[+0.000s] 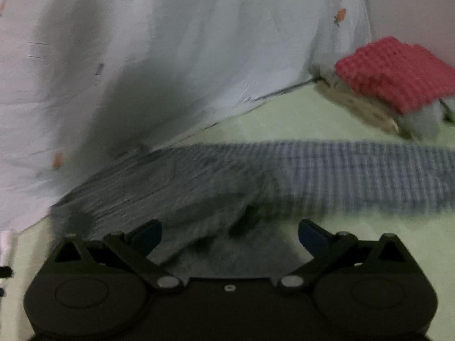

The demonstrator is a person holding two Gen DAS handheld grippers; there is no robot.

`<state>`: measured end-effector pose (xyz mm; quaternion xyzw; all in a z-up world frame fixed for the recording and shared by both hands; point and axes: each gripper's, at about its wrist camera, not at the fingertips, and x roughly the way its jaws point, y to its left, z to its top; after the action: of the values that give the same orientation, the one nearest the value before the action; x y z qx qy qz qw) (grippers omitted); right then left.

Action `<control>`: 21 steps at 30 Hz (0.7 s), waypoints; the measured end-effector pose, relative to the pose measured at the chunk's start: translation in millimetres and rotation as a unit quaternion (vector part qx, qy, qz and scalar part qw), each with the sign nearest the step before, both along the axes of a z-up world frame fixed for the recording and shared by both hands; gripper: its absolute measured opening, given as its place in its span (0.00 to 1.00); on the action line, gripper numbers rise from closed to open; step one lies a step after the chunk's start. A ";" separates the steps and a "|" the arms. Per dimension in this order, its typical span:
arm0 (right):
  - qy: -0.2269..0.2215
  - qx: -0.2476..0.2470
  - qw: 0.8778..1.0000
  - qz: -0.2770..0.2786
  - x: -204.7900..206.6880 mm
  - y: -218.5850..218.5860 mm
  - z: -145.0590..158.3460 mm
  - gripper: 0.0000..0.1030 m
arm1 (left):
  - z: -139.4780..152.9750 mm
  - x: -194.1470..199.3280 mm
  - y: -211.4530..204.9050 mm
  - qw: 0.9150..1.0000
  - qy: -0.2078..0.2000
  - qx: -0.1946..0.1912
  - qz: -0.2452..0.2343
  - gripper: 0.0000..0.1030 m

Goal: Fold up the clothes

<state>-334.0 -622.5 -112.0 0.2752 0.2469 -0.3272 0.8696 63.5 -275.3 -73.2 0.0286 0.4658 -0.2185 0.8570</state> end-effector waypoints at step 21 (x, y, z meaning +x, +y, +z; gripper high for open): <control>0.014 0.020 0.999 -0.048 53.3 -98.2 1.8 0.06 | -64.4 167.0 -98.9 0.991 0.094 -0.067 0.072 0.03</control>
<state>-280.7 -720.6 -110.3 0.2993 0.2522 -0.3670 0.8439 230.6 -374.2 -137.7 -0.0835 0.5297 -0.1887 0.8227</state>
